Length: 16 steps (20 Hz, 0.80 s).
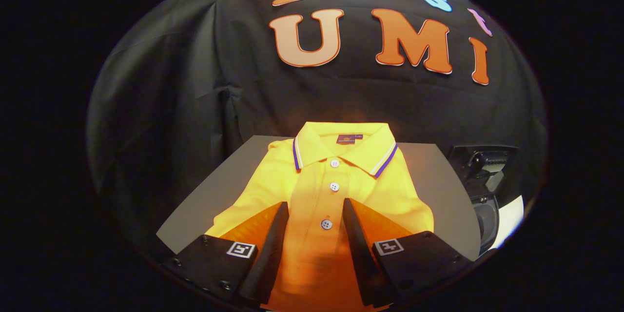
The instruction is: Put the clothes into the washing machine and then close the washing machine lid.
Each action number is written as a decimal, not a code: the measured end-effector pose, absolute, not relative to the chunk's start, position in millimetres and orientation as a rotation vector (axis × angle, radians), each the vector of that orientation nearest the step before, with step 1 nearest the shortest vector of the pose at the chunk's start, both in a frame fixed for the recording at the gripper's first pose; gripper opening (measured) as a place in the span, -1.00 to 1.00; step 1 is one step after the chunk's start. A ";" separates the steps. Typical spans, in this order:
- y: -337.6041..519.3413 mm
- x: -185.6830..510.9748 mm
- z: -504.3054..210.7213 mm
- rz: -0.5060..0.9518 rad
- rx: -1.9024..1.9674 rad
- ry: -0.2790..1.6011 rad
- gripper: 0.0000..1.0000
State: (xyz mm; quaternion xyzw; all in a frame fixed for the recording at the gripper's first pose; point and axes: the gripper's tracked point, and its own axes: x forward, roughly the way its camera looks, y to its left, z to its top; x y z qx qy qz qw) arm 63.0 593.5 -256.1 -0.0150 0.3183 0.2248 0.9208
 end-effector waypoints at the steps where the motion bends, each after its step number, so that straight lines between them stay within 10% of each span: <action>1: 591.7 61.5 -257.7 0.477 -0.032 0.662 0.28; 9: 584.1 63.4 -252.0 0.545 0.024 0.599 -0.71; 16: 572.6 52.8 -213.3 0.638 0.113 0.449 -0.82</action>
